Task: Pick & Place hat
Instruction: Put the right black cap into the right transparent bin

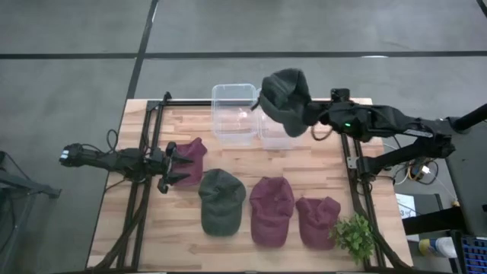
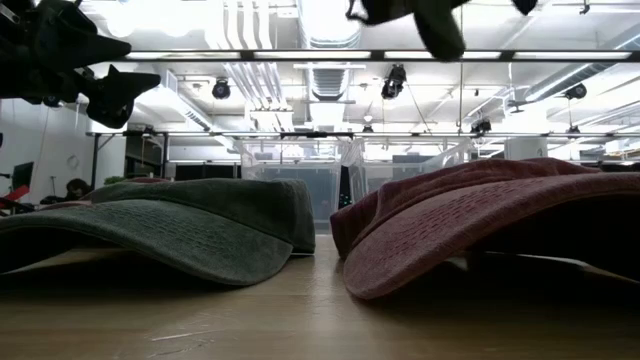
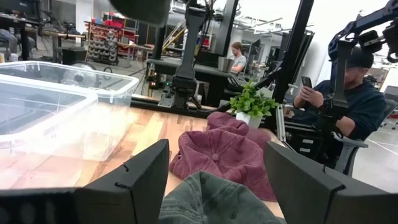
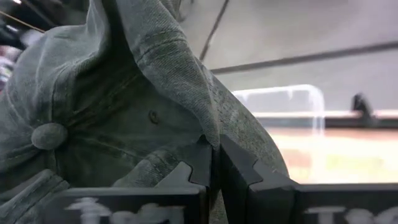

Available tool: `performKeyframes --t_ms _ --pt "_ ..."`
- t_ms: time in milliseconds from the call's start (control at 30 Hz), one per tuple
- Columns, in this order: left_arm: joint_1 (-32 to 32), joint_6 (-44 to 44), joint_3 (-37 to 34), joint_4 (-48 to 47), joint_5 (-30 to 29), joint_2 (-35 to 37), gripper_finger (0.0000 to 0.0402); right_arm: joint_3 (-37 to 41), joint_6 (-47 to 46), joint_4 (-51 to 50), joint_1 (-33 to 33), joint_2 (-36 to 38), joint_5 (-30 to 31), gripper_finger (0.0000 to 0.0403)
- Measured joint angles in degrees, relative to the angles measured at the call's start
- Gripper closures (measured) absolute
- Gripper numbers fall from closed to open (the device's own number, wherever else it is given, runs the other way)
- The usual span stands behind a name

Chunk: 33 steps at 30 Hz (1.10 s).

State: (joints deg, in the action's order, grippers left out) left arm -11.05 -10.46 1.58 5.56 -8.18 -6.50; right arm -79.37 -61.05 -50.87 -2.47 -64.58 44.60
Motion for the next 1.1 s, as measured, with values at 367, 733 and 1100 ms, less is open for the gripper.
performKeyframes --t_ms 367,733,1100 --pt "0.02 -2.53 0.00 0.00 2.75 0.00 0.0147 1.91 16.80 10.86 -11.05 -8.90 -5.30 0.0390" --pt "0.04 -3.52 0.00 -0.02 4.17 0.00 0.0147 14.02 29.32 29.10 -21.45 -4.49 -24.29 0.0390" --pt "0.04 -3.80 0.00 -0.02 4.15 0.00 0.0147 35.09 28.34 50.83 -30.16 1.93 -37.34 0.0390"
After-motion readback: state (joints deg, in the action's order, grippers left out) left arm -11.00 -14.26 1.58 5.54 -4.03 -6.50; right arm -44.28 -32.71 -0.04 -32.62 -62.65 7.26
